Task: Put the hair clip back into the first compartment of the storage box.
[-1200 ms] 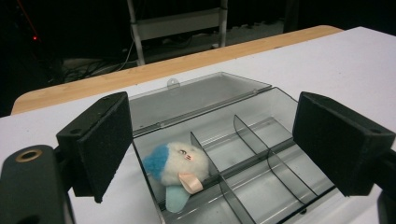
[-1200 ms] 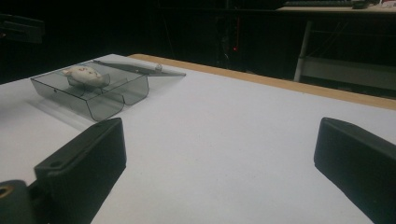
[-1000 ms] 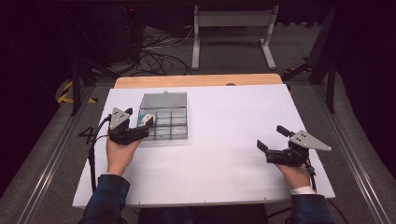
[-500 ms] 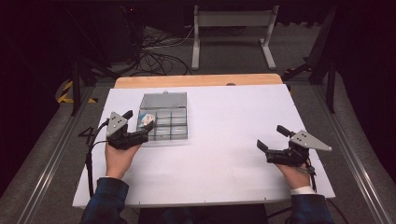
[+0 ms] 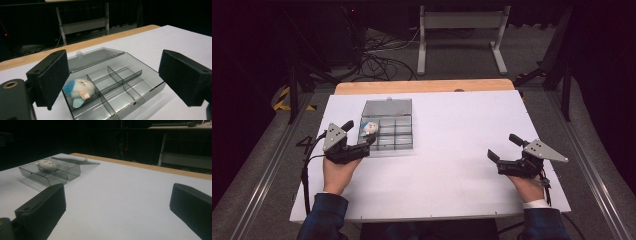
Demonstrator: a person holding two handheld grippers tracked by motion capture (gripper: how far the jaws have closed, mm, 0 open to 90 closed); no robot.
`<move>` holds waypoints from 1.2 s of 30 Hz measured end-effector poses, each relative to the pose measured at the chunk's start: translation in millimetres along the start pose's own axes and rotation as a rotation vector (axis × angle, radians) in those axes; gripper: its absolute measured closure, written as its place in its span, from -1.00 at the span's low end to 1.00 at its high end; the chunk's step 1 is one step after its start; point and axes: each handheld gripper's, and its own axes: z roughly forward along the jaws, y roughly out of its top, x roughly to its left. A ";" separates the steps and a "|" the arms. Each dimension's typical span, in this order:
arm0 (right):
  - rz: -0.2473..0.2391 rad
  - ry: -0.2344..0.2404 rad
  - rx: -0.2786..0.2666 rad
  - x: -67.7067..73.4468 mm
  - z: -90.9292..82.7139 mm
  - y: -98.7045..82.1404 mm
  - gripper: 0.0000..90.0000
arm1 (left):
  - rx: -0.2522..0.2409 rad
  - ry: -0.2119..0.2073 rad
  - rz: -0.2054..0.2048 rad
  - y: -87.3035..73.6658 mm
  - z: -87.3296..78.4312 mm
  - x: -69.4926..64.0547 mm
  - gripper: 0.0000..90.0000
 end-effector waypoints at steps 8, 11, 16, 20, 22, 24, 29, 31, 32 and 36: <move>0.007 0.003 -0.002 -0.3 -0.1 0.0 -0.99 | 0.001 -0.026 0.014 -4.0 -6.0 -1.7 -0.81; 0.011 0.008 -0.003 -0.4 0.3 -0.4 -0.99 | 0.005 -0.031 0.017 -6.4 -9.0 -2.3 -0.82; 0.014 0.009 -0.007 -0.7 0.0 -0.3 -0.99 | 0.003 -0.043 0.015 -10.1 -12.4 -2.7 -0.83; 0.014 0.010 -0.005 -0.7 0.3 -0.7 -0.99 | 0.002 -0.057 0.019 -11.6 -16.5 -3.4 -0.83; 0.013 0.010 -0.003 -0.6 1.0 -1.2 -0.99 | 0.001 -0.061 0.022 -12.4 -18.4 -3.4 -0.84; 0.014 0.010 -0.001 -0.5 1.3 -1.5 -0.99 | -0.001 -0.065 0.021 -13.6 -19.8 -3.3 -0.84; 0.004 0.005 0.005 0.0 1.9 -1.7 -0.99 | 0.000 -0.088 0.012 -17.7 -21.8 -3.7 -0.84; 0.002 0.005 0.008 0.1 2.2 -1.7 -0.99 | -0.006 -0.092 0.012 -18.8 -23.2 -4.0 -0.85; 0.001 0.005 0.009 0.2 2.2 -1.7 -0.99 | -0.004 -0.097 0.013 -19.4 -24.0 -4.0 -0.85; 0.004 0.004 0.006 -0.1 1.9 -1.7 -0.99 | -0.014 -0.110 0.011 -22.8 -24.6 -5.3 -0.85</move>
